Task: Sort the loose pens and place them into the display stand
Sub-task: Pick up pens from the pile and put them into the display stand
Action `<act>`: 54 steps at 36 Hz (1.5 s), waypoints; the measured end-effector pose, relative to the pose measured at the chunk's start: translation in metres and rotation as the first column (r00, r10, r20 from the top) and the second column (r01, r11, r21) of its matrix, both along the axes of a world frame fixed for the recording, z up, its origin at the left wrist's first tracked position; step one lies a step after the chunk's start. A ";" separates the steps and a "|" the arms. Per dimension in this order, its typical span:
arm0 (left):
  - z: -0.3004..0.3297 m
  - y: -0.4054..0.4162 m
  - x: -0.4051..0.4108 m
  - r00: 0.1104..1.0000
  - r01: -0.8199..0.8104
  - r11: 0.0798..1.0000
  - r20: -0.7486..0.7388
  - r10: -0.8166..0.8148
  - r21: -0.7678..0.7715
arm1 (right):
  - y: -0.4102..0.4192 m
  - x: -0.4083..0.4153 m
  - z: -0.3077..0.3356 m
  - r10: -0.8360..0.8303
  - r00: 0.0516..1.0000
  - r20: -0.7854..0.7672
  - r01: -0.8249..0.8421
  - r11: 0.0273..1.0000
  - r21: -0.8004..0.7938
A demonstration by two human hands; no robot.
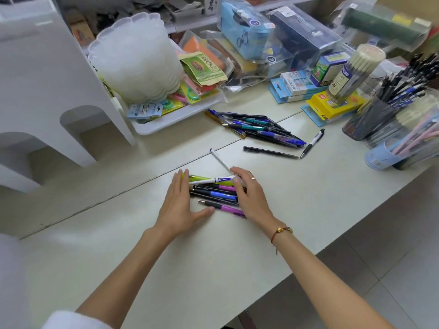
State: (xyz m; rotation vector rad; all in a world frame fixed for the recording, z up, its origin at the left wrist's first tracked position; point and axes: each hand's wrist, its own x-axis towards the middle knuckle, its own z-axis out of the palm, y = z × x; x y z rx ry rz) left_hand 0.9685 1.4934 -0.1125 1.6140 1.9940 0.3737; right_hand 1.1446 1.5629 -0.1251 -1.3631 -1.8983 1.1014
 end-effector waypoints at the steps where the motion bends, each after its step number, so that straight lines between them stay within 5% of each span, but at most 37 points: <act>1: 0.002 -0.001 -0.003 0.999 0.030 1.000 0.013 -0.030 0.007 | 0.002 0.002 0.001 0.012 1.000 -0.014 -0.012 1.000 -0.017; 7: 0.010 0.009 -0.012 0.960 0.240 0.970 -0.137 -0.243 -0.038 | 0.013 0.017 0.018 0.128 0.987 -0.096 -0.149 0.954 -0.258; 12: 0.020 0.029 -0.007 0.768 0.503 0.862 -0.425 -0.478 -0.061 | 0.017 0.023 0.029 0.136 0.988 -0.067 -0.150 0.946 -0.288; 16: 0.031 0.047 0.005 0.610 0.676 0.726 -0.454 -0.649 -0.130 | 0.015 0.044 0.028 0.098 0.946 0.309 -0.096 0.995 -0.021; 21: 0.041 0.054 0.029 0.517 0.619 0.748 -0.592 -0.618 -0.241 | 0.004 0.078 0.007 0.116 0.775 0.621 -0.170 0.985 0.028; 30: 0.032 0.053 0.043 0.608 0.336 0.898 -0.662 -0.438 -0.284 | 0.000 0.078 -0.009 0.101 0.738 0.667 -0.192 0.979 0.064; 40: 0.036 0.051 0.035 0.687 0.241 0.920 -0.615 -0.386 -0.308 | -0.001 0.079 -0.005 0.151 0.693 0.705 -0.216 0.976 0.004; 44: 0.041 0.037 0.024 0.909 0.103 0.951 -0.361 -0.209 -0.290 | 0.003 0.078 0.003 0.191 0.674 0.713 -0.207 0.976 -0.066; 46: 0.043 0.029 0.020 0.999 -0.003 0.949 0.034 0.014 -0.315 | 0.005 0.077 0.008 0.219 0.669 0.710 -0.198 0.974 -0.114; 47: 0.047 0.023 0.019 0.938 -0.050 0.934 0.306 0.166 -0.353 | 0.005 0.075 0.011 0.238 0.669 0.704 -0.185 0.971 -0.152; 49: 0.060 0.008 0.018 0.607 -0.090 0.884 0.678 0.415 -0.460 | 0.006 0.066 0.023 0.255 0.699 0.668 -0.129 0.964 -0.233; 51: 0.076 -0.011 0.016 0.290 -0.096 0.851 0.803 0.520 -0.517 | 0.006 0.053 0.041 0.217 0.778 0.590 -0.052 0.958 -0.283; 54: 0.096 -0.037 0.014 0.047 -0.091 0.848 0.848 0.528 -0.522 | -0.005 0.025 0.075 0.053 0.967 0.248 0.058 0.907 -0.417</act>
